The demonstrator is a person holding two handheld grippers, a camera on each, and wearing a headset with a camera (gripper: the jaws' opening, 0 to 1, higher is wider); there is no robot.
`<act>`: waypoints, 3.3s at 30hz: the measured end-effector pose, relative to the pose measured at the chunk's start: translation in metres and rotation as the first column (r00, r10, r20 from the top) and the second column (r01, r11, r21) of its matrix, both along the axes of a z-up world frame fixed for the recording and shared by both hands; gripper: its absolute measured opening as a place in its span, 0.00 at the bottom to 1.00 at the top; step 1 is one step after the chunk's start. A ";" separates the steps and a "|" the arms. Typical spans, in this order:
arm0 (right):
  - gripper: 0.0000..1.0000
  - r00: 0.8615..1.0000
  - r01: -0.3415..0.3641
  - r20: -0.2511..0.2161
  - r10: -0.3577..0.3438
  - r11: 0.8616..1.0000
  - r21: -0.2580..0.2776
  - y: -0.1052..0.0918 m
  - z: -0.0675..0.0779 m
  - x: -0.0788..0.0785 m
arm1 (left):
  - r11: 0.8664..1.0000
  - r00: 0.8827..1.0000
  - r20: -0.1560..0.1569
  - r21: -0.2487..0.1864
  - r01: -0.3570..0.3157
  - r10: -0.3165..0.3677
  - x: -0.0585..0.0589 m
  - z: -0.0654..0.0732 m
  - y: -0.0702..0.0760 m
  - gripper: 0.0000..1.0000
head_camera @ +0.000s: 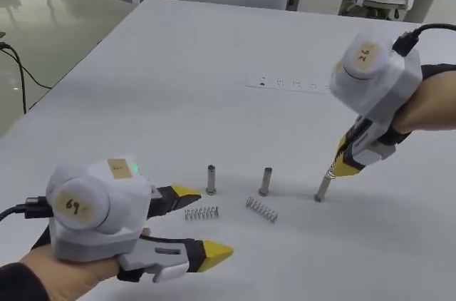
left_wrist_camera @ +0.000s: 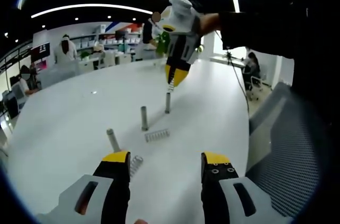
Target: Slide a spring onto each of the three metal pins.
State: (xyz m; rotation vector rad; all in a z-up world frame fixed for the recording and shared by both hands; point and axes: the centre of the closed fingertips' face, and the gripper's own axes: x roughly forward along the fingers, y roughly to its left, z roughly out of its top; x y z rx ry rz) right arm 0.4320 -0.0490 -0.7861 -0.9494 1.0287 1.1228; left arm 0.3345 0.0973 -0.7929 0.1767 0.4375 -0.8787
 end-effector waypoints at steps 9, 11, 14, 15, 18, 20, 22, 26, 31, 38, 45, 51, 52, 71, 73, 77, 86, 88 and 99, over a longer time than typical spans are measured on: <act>0.08 1.000 0.004 -0.010 -0.004 1.000 -0.010 0.000 -0.006 0.004 | 1.000 1.000 -0.002 0.002 -0.002 0.002 0.000 -0.001 0.001 0.47; 0.08 1.000 0.004 -0.015 -0.004 1.000 -0.009 0.001 -0.007 0.004 | 1.000 1.000 -0.002 0.002 -0.002 0.002 0.001 -0.001 0.001 0.47; 0.08 1.000 0.002 -0.016 -0.002 1.000 -0.017 0.001 -0.010 0.005 | 1.000 1.000 -0.003 0.001 -0.004 0.004 0.001 -0.001 0.002 0.47; 0.08 1.000 0.002 -0.017 -0.002 1.000 -0.018 0.001 -0.010 0.005 | 1.000 1.000 -0.002 0.002 -0.004 0.004 0.001 -0.001 0.002 0.47; 0.08 1.000 0.002 -0.026 -0.003 1.000 -0.022 0.001 -0.014 0.006 | 1.000 1.000 -0.004 0.002 -0.003 0.003 0.000 -0.001 0.002 0.47; 0.08 1.000 0.002 -0.030 -0.003 1.000 -0.028 0.000 -0.016 0.006 | 1.000 1.000 -0.005 0.003 -0.003 0.003 0.000 -0.001 0.002 0.47; 0.08 0.999 0.002 -0.037 -0.003 0.999 -0.032 0.000 -0.020 0.007 | 1.000 1.000 -0.006 0.004 -0.002 0.002 0.000 -0.002 0.002 0.47; 0.08 0.999 0.005 -0.052 -0.007 0.999 -0.040 0.000 -0.027 0.007 | 1.000 1.000 -0.006 0.004 -0.004 0.004 0.000 -0.002 0.002 0.47; 0.08 0.998 -0.001 -0.061 -0.003 0.998 -0.060 0.001 -0.034 0.007 | 1.000 1.000 -0.008 0.006 -0.004 0.004 0.000 -0.002 0.003 0.47; 0.08 0.997 -0.006 -0.075 0.001 0.997 -0.080 0.000 -0.044 0.007 | 1.000 1.000 -0.009 0.006 -0.008 0.008 0.000 -0.003 0.003 0.47; 0.08 0.996 -0.012 -0.088 0.004 0.995 -0.096 -0.001 -0.054 0.006 | 1.000 1.000 -0.011 0.007 -0.007 0.007 0.000 -0.003 0.003 0.47; 0.08 0.995 -0.012 -0.097 0.002 0.994 -0.107 -0.003 -0.060 0.004 | 1.000 1.000 -0.012 0.008 -0.009 0.009 0.000 -0.004 0.004 0.46; 0.08 0.995 -0.015 -0.098 0.005 0.994 -0.110 -0.003 -0.061 0.004 | 1.000 1.000 -0.011 0.008 -0.009 0.009 0.000 -0.003 0.004 0.46; 0.13 0.997 -0.019 -0.072 0.012 0.995 -0.101 -0.004 -0.060 0.004 | 1.000 1.000 -0.012 0.015 -0.005 0.005 -0.001 -0.004 0.003 0.46; 0.14 0.998 -0.021 -0.062 0.015 0.995 -0.095 -0.003 -0.059 0.006 | 1.000 1.000 -0.013 0.017 -0.004 0.004 -0.001 -0.004 0.003 0.46; 0.16 0.999 -0.024 -0.049 0.020 0.996 -0.087 -0.002 -0.057 0.009 | 1.000 1.000 -0.014 0.019 -0.003 0.003 -0.002 -0.005 0.003 0.46; 0.18 0.999 -0.035 -0.015 0.034 0.997 -0.063 0.005 -0.047 0.009 | 1.000 1.000 -0.013 0.020 0.001 -0.001 -0.002 -0.005 0.002 0.46; 0.18 0.999 -0.038 -0.012 0.037 0.997 -0.060 0.006 -0.045 0.008 | 1.000 1.000 -0.012 0.022 0.002 -0.002 -0.002 -0.005 0.002 0.46; 0.18 0.999 -0.052 -0.011 0.052 0.998 0.019 0.033 -0.033 -0.009 | 1.000 1.000 -0.009 0.024 0.006 -0.006 -0.002 -0.004 0.002 0.46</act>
